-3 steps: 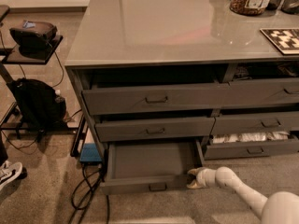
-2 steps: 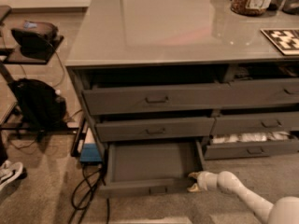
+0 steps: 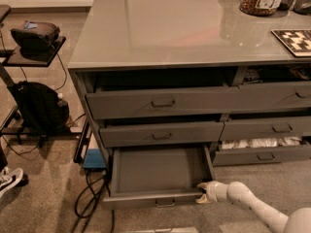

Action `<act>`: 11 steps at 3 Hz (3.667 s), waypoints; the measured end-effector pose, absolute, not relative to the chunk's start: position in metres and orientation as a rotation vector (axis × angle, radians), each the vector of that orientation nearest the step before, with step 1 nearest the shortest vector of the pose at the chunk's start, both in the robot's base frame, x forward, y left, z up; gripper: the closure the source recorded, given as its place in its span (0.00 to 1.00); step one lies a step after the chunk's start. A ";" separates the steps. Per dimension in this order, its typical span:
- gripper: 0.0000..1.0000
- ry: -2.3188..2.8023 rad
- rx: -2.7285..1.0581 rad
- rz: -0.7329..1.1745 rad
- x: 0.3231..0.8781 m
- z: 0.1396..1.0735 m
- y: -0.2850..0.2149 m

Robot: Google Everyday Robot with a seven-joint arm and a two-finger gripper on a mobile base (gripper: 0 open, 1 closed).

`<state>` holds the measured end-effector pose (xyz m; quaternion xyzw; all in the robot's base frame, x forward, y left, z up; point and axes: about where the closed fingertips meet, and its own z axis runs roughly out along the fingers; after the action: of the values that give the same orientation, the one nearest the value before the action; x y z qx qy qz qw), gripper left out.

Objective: Open bottom drawer

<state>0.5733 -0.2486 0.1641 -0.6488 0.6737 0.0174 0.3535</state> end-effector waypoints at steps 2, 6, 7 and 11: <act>1.00 1.679 -1.712 0.018 0.540 0.170 -0.245; 1.00 1.619 -1.719 -0.060 0.518 0.184 -0.250; 1.00 1.615 -1.714 -0.059 0.503 0.184 -0.250; 0.58 1.613 -1.707 -0.055 0.482 0.189 -0.251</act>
Offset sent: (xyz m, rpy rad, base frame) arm -0.1201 -0.0092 0.0283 -0.0033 -0.1375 0.0864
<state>0.4823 -0.2505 0.1894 -0.6704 0.6333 -0.0216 0.3861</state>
